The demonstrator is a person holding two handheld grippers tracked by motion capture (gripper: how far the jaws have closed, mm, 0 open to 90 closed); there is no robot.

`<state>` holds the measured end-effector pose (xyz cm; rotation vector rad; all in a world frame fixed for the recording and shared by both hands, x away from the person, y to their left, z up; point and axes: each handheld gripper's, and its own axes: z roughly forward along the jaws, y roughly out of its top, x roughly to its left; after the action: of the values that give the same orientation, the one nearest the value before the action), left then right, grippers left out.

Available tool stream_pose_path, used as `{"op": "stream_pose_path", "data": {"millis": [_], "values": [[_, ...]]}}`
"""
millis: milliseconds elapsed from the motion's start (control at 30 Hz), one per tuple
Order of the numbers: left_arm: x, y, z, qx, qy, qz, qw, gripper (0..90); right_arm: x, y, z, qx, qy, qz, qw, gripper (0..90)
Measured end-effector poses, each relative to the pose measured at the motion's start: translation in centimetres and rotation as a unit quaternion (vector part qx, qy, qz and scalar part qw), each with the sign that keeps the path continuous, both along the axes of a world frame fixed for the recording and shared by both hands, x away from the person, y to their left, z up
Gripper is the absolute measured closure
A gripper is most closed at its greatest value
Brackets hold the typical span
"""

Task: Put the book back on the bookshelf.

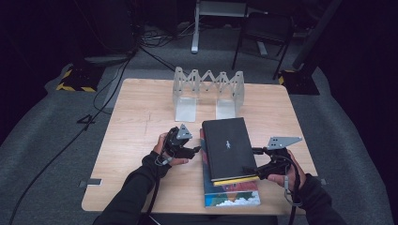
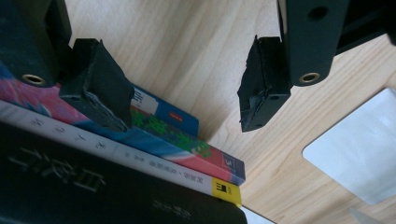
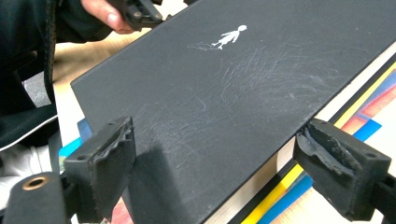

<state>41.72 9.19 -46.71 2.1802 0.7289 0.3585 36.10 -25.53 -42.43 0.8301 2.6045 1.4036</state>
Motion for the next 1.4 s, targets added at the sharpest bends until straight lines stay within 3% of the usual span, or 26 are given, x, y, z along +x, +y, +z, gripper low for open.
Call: {"op": "stream_pose_path", "data": {"millis": [333,700,967,1133,1233,1333,1400], "values": [[2.1,-0.7,0.2,-0.013,-0.003,0.015,0.9998,36.0,0.7,0.0,0.1,0.0,0.003,0.013,0.9999,13.1],[4.0,-0.3,-0.3,-0.031,-0.002,0.039,0.9988,34.9,4.6,0.3,-0.1,0.012,0.023,0.02,0.9995,12.3],[5.6,0.1,-0.9,-0.06,0.017,0.056,0.9965,34.8,4.4,0.5,0.2,0.009,-0.009,0.033,0.9994,13.2],[6.4,0.1,-0.8,-0.057,0.008,0.05,0.9971,35.5,4.5,0.6,0.6,0.016,-0.022,0.038,0.9989,14.4],[6.2,0.1,-0.8,-0.073,-0.003,0.039,0.9965,46.8,4.5,0.9,1.1,0.022,-0.032,0.047,0.9981,17.5],[6.2,0.2,-1.0,-0.103,0.006,0.034,0.9941,56.8,4.5,1.0,1.5,0.042,-0.046,0.05,0.9968,24.0],[6.3,0.3,-1.0,-0.103,0.003,0.026,0.9944,60.5,4.4,1.1,1.8,0.045,-0.054,0.054,0.996,27.3]]}}
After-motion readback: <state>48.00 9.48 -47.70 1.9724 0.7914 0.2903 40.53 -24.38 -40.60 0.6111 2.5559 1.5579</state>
